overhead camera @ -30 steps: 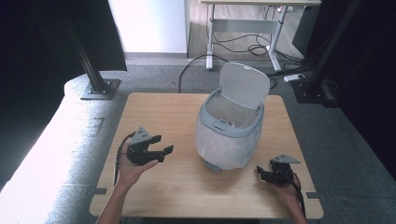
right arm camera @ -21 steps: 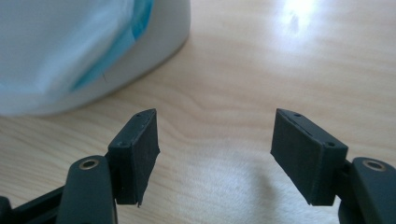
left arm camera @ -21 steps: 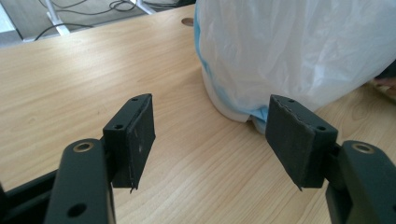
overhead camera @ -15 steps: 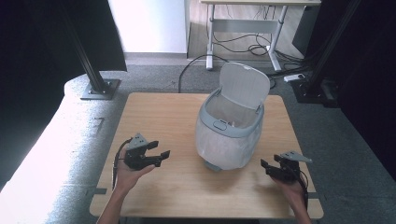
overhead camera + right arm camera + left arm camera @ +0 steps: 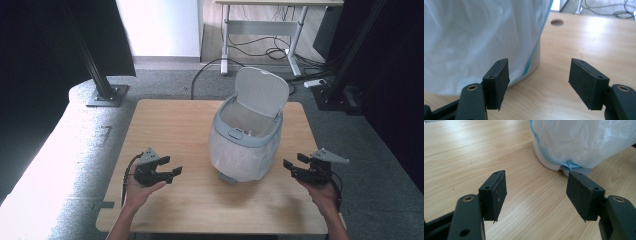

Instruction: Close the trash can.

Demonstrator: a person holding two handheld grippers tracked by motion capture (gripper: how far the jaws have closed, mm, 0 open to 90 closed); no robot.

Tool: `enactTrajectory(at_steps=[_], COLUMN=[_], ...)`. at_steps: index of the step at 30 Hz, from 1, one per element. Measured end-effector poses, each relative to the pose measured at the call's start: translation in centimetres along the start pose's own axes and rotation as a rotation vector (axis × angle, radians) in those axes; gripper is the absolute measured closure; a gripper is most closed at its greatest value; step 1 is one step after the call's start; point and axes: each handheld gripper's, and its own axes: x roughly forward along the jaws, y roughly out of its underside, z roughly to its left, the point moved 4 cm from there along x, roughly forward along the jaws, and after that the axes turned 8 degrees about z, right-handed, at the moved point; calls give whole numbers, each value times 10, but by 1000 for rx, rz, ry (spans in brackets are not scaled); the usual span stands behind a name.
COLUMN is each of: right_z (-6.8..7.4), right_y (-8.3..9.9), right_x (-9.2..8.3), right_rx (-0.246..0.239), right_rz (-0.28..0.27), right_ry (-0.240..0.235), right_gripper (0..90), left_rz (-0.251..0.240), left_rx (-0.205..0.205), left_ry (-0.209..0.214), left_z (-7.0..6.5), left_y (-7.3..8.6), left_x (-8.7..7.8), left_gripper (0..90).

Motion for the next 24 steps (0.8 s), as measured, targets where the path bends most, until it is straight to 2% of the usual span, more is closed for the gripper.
enactTrajectory(at_steps=[9,17,24], right_z=[3,11,18], right_y=[-47,-89,-122], right_x=[-26,-41,-42], right_rx=[-5,-46,-61], right_rz=[-73,-102,-102], right_ry=[-29,-53,-82], right_gripper=[315,315,317], left_rz=[-1,9,18], left_rx=[-16,-29,-38], left_ry=[2,8,10], left_z=[0,1,1], left_y=[4,9,14], left_x=[1,5,7], left_gripper=[330,331,332])
